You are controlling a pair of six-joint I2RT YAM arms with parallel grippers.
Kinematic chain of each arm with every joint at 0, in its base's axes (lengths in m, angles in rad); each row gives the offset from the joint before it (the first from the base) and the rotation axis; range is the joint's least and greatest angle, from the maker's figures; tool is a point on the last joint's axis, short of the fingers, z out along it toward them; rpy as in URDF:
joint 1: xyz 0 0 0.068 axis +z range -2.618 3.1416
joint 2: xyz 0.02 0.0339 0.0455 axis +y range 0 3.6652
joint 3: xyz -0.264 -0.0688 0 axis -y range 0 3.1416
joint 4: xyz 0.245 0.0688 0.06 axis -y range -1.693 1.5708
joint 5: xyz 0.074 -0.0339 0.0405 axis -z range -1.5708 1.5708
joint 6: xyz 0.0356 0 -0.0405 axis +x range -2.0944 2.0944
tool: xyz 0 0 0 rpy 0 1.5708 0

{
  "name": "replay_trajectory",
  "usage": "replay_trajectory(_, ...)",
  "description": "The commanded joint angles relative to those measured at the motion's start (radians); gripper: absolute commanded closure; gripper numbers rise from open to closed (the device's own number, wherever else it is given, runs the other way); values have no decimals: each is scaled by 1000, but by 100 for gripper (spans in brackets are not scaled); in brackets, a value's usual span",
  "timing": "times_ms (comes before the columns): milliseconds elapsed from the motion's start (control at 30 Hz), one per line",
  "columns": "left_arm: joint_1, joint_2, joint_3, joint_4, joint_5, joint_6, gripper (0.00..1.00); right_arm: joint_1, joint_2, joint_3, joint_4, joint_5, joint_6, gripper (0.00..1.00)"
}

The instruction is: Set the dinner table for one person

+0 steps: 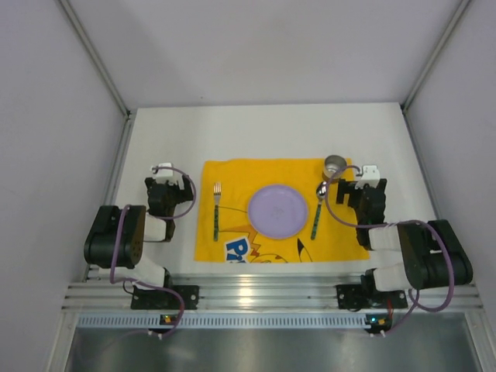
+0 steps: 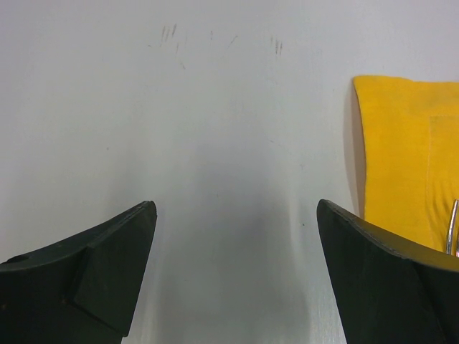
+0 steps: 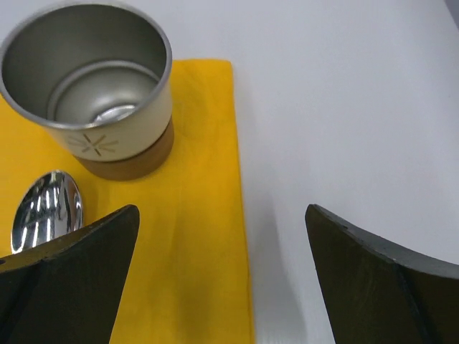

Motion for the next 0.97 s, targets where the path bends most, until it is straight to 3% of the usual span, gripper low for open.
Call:
replay_trajectory(0,3,-5,20,96,2,3,2,-39,104,39,444,-108,-43,0)
replay_trajectory(33,3,-3,22,93,0,5,1,-42,157,10,513,-62,-20,0)
replay_trajectory(200,3,-3,22,94,0,3,2,-47,132,37,402,-151,-53,0)
replay_trajectory(933,3,-2,22,96,-1,5,2,-51,142,46,407,-135,-41,0)
